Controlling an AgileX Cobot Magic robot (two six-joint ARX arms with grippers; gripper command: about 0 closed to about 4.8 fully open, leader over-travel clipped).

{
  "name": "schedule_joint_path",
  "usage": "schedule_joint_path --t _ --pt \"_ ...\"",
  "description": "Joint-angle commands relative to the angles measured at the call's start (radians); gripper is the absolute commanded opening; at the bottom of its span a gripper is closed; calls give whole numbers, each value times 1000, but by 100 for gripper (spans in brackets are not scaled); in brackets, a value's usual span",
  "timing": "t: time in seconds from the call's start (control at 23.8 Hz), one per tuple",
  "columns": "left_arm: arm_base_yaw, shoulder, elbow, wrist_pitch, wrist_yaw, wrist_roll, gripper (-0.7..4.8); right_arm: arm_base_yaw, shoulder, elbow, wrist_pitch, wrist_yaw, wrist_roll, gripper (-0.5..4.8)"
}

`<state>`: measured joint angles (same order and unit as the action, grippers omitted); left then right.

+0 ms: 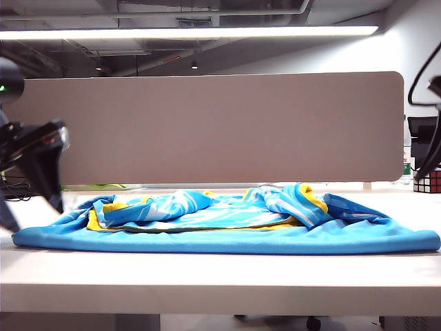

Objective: Fold the bottom side of the soccer jersey horizontally towards the center, about one-third of the way, then fold the sleeve back towards the center, creating a straight line along the edge of the the soccer jersey, and finally fold the bottom of the soccer jersey up towards the top, creating a neat rectangle.

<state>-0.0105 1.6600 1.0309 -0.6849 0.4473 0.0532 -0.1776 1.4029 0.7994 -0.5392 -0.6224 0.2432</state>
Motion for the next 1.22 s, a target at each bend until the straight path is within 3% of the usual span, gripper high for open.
schedule_joint_path --t 0.04,0.42,1.05,1.14,1.18,1.22 --pt "2 -3 -43 -2 -49 26 340 0 -3 -55 51 -6 0 266" --pt "-2 -2 -138 141 45 -29 340 11 -2 -162 169 -7 45 266" --pt "-2 -1 -140 141 51 -25 334 131 104 -174 312 25 142 263" --pt "-2 -1 -140 141 51 -23 279 138 103 -174 312 62 142 258" --pt "-2 -1 -140 143 56 -2 160 138 103 -174 314 80 140 189" --pt "-2 -1 -140 148 61 3 106 138 103 -174 319 84 137 132"
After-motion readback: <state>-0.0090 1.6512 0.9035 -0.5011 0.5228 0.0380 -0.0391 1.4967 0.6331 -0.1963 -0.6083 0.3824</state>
